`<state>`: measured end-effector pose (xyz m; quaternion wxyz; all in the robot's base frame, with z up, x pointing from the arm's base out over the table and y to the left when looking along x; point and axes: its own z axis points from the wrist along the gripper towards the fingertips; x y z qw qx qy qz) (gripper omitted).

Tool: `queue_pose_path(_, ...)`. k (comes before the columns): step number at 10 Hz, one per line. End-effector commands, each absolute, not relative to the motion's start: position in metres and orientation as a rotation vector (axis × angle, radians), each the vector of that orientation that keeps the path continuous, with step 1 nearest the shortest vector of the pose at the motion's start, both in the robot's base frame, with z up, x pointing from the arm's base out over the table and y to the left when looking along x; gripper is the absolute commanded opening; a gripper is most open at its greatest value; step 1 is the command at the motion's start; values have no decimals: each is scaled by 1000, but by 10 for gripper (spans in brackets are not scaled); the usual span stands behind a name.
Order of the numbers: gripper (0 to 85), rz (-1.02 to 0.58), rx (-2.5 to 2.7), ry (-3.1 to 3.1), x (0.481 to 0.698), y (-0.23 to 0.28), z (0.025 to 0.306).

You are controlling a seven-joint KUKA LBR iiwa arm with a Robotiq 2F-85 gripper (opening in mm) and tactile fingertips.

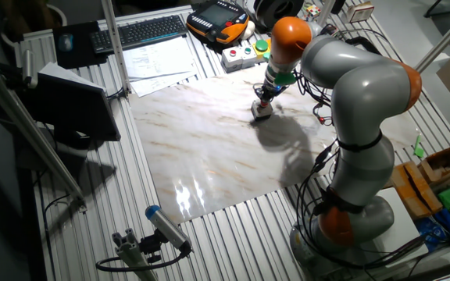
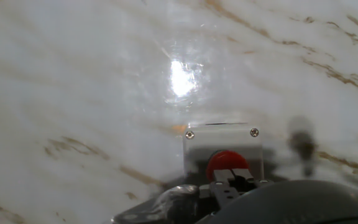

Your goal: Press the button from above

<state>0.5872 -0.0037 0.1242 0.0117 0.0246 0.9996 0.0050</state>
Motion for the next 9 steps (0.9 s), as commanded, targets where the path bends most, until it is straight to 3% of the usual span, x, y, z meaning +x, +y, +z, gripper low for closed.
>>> queue_pose_path(1, 7, 18, 78, 3119, 588, -4, 123)
queue_pose_path(9, 7, 32, 88, 3122, 589, -3, 114)
